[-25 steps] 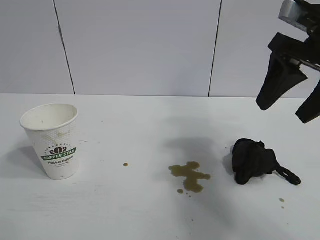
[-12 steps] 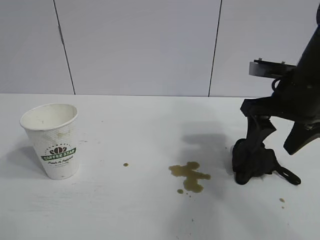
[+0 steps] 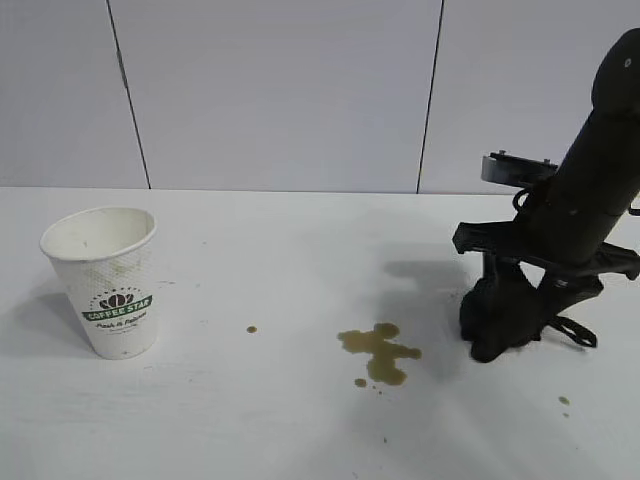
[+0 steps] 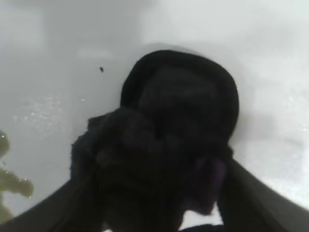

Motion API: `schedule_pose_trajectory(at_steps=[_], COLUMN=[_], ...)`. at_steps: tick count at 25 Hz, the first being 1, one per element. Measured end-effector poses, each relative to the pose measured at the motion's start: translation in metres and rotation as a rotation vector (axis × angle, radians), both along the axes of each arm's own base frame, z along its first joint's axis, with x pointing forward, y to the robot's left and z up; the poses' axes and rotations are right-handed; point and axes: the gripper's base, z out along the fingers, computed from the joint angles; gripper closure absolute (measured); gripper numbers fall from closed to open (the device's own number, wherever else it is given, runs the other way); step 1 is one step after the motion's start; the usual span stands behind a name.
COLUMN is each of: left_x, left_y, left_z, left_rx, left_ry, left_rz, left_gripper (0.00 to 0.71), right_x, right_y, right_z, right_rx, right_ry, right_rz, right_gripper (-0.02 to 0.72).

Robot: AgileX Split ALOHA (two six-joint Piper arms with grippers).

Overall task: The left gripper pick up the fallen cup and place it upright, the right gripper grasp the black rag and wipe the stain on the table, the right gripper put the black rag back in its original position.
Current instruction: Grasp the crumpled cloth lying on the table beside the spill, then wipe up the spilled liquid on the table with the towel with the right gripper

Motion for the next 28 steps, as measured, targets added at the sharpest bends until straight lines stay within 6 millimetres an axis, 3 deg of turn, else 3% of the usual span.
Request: schedule_pose_trajectory(at_steps=[5, 8, 17, 21, 24, 28], left_x=[0.0, 0.0, 0.0, 0.0, 0.0, 0.0], left_y=[0.0, 0.0, 0.0, 0.0, 0.0, 0.0], left_z=[0.0, 0.0, 0.0, 0.0, 0.0, 0.0], left_rx=[0.0, 0.0, 0.0, 0.0, 0.0, 0.0], left_ry=[0.0, 0.0, 0.0, 0.0, 0.0, 0.0], left_rz=[0.0, 0.0, 0.0, 0.0, 0.0, 0.0], left_gripper=[0.024, 0.024, 0.024, 0.024, 0.024, 0.024], right_x=[0.005, 0.004, -0.026, -0.034, -0.035, -0.033], right_y=[0.003, 0.018, 0.124, 0.154, 0.167, 0.171], right_z=[0.015, 0.031, 0.042, 0.044, 0.036, 0.006], right_rx=[0.012, 0.024, 0.083, 0.102, 0.108, 0.091], right_ry=[0.007, 0.002, -0.052, -0.138, -0.166, -0.118], right_rz=[0.014, 0.06, 0.281, 0.336, 0.345, 0.329], right_gripper=[0.582, 0.582, 0.582, 0.582, 0.582, 0.582])
